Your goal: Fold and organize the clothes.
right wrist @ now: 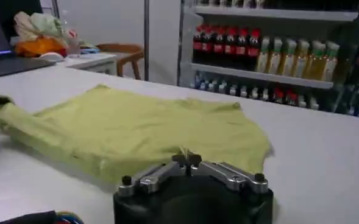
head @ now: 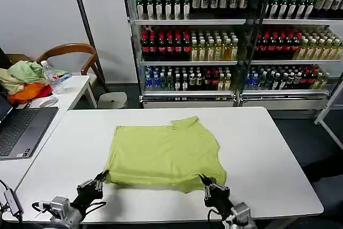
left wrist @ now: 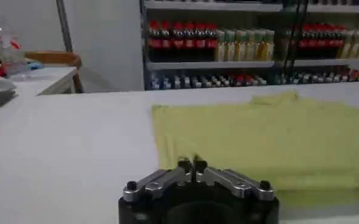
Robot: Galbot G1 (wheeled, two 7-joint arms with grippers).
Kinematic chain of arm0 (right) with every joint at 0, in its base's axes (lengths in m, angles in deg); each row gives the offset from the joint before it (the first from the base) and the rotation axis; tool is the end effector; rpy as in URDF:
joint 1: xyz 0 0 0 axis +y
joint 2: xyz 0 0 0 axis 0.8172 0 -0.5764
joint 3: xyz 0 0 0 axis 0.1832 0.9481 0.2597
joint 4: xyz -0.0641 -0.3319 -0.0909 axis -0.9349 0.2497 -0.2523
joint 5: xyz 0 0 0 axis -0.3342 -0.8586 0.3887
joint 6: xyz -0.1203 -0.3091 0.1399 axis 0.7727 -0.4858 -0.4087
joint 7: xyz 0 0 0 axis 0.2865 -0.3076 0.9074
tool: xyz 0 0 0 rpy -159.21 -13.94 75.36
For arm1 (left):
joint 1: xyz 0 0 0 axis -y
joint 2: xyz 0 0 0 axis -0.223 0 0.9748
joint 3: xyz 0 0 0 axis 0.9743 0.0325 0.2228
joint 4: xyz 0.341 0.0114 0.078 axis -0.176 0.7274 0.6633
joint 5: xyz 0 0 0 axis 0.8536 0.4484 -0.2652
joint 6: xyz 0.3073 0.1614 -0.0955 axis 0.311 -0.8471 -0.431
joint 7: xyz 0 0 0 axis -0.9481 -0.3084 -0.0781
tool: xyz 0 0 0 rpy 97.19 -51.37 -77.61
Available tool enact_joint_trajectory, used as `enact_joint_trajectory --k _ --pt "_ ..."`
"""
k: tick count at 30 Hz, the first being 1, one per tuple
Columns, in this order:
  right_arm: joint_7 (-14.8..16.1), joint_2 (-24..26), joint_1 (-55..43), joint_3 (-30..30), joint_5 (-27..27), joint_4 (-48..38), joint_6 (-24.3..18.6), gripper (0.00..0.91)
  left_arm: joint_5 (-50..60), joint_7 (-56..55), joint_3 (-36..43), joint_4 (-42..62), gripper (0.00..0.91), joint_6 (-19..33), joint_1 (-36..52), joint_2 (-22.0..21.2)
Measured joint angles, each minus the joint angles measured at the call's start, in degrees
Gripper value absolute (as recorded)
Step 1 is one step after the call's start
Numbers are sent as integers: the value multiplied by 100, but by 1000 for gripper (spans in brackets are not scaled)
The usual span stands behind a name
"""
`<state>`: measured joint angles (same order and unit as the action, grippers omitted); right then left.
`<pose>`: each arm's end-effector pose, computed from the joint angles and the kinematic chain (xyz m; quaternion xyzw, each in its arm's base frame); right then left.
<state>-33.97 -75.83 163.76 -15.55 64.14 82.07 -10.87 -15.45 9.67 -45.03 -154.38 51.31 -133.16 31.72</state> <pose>0.2030 0.0117 -0.2824 0.1845 -0.9655 0.0593 0.1741 0.2013 0.1135 -0.2950 -0.0858 -0.9750 -0.0060 0.2050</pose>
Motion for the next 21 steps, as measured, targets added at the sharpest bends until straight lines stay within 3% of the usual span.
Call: enact_joint_trajectory --k 21 --pt "3 -326 -690 151 139 -816 64 0 -26 182 496 919 50 183 952 123"
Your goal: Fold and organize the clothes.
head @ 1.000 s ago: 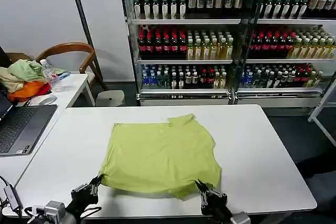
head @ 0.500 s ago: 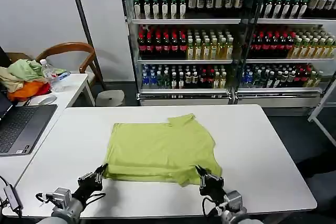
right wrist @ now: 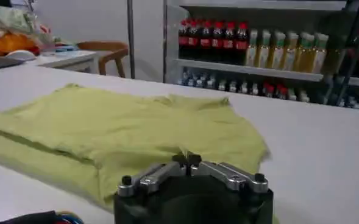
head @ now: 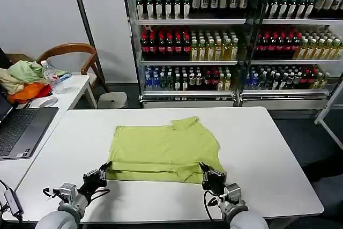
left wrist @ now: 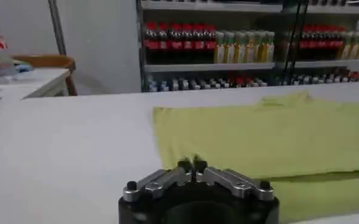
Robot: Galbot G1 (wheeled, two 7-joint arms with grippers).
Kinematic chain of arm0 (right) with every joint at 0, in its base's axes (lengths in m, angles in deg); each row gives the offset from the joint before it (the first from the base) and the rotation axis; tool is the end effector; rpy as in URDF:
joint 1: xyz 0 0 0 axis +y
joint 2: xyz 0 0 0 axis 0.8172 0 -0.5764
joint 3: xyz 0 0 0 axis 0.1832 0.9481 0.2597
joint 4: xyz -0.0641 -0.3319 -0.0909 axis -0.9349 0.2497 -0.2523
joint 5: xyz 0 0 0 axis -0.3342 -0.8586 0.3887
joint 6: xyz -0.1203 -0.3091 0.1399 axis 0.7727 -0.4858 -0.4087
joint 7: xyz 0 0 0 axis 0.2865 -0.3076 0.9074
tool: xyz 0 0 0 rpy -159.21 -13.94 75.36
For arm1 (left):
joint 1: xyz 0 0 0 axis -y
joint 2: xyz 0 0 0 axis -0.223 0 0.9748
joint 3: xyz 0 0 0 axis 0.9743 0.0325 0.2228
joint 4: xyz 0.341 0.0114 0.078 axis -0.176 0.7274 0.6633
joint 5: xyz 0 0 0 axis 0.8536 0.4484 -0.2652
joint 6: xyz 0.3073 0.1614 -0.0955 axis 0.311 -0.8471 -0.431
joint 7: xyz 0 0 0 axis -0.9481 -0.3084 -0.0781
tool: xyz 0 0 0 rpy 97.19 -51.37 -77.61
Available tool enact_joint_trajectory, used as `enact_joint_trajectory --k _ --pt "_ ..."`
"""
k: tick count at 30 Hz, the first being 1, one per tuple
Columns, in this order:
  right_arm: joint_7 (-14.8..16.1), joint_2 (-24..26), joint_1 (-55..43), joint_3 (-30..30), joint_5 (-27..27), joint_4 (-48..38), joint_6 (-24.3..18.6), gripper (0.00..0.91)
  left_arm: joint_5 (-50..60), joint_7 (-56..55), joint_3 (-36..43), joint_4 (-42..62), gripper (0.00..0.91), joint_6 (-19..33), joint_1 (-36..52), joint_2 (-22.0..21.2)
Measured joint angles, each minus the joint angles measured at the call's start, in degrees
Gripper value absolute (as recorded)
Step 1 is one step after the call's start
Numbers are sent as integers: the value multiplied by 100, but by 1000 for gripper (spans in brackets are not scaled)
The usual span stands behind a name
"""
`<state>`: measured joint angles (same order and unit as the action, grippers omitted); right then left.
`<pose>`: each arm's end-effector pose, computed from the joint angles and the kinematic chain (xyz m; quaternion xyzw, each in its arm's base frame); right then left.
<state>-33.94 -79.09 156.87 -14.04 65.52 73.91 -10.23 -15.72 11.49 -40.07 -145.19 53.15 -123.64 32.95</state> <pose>0.2434 0.0156 -0.3058 0.1649 -0.9668 0.0517 0.1885 0.2463 0.1234 -0.3195 -0.0952 -0.9754 -0.0113 0.1986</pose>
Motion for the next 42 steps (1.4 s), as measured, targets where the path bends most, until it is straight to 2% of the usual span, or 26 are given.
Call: enact_joint_trajectory --k 10,11,12,23,31,42 --pt "-11 -97 -170 114 25 -227 21 0 48 29 211 342 50 23 338 41" --pt "-17 -112 -188 128 20 -249 29 584 59 29 233 376 907 24 369 41" --pt "-26 -122 -203 139 19 -272 40 907 73 29 249 405 907 25 396 41" --pt "-73 -174 -310 21 82 -385 80 907 195 -6 229 460 907 37 439 57" --pt "-102 -56 -98 -242 118 -75 108 907 99 -108 -12 81 907 19 153 114" --pt "-163 29 588 -399 -25 382 115 907 -26 -417 -59 -243 907 -469 -122 23"
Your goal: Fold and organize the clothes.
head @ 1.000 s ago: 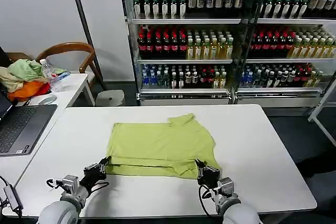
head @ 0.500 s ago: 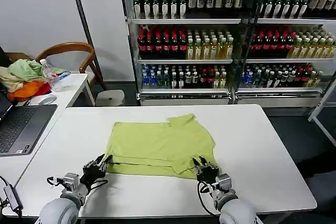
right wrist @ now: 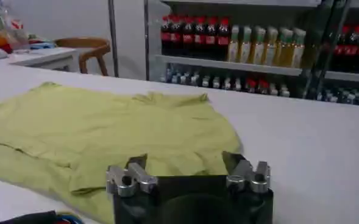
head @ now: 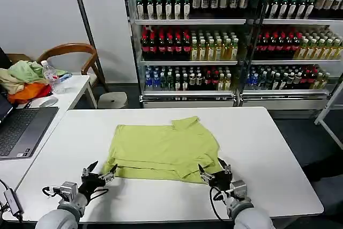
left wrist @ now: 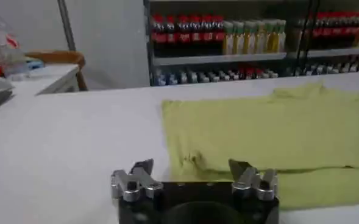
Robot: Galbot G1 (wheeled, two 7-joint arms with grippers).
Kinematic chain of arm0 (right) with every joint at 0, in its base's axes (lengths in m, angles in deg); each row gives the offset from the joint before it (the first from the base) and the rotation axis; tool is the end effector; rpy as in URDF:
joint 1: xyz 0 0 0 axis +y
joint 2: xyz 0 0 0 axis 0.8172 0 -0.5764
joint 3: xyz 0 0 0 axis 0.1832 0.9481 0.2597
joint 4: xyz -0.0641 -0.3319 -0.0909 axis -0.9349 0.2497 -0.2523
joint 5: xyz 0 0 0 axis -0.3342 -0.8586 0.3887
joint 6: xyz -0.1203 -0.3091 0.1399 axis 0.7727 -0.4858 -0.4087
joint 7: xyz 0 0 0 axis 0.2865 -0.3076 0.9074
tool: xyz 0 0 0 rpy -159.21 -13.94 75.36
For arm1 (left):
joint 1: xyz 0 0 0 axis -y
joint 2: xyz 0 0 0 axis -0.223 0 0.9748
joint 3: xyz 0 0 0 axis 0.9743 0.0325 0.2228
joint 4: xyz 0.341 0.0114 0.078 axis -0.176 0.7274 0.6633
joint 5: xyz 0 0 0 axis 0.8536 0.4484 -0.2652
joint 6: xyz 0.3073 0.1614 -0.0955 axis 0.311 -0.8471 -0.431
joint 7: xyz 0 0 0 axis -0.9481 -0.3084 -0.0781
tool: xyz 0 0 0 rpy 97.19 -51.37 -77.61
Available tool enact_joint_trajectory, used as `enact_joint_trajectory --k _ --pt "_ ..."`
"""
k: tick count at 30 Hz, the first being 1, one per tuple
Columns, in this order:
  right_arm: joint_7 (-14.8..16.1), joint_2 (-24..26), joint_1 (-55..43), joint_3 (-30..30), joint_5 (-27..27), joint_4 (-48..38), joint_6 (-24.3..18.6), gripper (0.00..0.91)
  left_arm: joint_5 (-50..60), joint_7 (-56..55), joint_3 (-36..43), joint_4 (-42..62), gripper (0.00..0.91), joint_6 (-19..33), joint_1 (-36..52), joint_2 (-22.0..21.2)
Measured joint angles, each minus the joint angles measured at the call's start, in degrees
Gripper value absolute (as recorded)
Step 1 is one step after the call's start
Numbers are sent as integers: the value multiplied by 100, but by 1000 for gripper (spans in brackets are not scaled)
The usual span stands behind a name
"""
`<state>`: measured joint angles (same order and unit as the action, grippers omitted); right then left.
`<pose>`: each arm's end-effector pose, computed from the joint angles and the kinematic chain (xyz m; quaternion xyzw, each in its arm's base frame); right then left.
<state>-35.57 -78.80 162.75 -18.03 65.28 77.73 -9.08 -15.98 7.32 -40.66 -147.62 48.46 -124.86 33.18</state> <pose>0.2196 0.0035 -0.2993 0.1356 -0.9684 0.0500 0.2031 0.2406 0.1190 -0.3095 -0.0676 -0.9710 -0.0230 0.2281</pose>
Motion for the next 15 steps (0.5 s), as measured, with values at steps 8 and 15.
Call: enact_joint_trajectory --k 8,15 --pt "-109 -54 142 8 -103 -40 -14 907 -30 -110 -27 17 907 -279 32 -12" --pt "-184 -96 172 40 -77 -161 13 0 -38 -136 40 80 50 -387 80 -46"
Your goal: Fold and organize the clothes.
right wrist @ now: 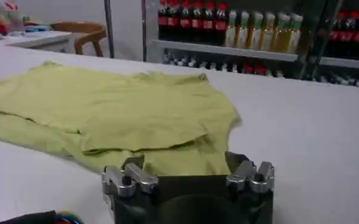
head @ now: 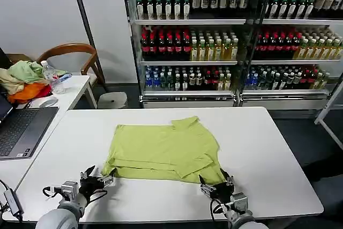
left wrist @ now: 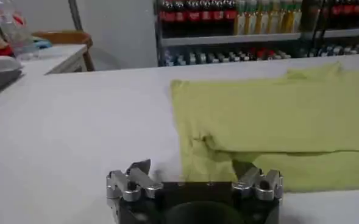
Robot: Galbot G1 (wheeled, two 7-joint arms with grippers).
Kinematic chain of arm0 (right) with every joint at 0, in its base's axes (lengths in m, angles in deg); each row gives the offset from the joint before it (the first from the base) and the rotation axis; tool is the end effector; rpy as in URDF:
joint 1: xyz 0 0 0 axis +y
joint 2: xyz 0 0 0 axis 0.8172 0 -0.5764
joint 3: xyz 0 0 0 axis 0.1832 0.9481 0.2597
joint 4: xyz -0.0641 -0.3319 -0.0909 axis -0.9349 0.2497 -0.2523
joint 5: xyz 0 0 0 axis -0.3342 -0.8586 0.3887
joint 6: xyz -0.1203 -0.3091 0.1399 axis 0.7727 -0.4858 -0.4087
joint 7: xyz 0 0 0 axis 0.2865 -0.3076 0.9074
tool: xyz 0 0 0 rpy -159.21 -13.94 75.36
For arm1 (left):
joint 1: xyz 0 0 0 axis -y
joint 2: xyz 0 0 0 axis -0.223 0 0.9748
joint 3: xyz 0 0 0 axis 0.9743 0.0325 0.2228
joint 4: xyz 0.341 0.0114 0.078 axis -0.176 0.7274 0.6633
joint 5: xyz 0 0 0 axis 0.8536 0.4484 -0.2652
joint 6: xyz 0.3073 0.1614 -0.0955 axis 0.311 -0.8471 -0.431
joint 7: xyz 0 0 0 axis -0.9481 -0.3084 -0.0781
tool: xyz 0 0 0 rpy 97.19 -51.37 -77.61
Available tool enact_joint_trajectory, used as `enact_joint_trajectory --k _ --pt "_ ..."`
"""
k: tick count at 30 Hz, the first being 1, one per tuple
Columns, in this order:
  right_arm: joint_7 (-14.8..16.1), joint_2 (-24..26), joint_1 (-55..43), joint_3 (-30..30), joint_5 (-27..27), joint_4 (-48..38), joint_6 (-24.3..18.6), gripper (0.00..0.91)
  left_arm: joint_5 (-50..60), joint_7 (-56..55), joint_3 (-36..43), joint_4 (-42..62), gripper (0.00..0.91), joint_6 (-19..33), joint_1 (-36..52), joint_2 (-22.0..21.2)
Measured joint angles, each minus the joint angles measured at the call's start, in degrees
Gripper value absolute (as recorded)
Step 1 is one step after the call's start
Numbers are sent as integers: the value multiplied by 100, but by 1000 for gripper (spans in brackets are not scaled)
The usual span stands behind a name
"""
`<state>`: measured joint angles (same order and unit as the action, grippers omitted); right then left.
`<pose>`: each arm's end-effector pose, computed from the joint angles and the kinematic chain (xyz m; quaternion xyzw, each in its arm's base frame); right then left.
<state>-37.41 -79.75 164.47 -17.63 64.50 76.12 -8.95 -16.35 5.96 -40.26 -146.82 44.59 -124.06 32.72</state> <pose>0.2104 0.0060 -0.3159 0.1168 -0.9651 0.0536 0.2281 0.2440 0.1181 -0.3125 -0.0551 -0.9634 -0.0248 0.2612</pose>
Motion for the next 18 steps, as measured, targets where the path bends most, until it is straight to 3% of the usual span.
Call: enact_joint_trajectory --k 18 --pt "92 38 110 -61 26 48 30 0 106 152 111 6 40 31 -87 -80"
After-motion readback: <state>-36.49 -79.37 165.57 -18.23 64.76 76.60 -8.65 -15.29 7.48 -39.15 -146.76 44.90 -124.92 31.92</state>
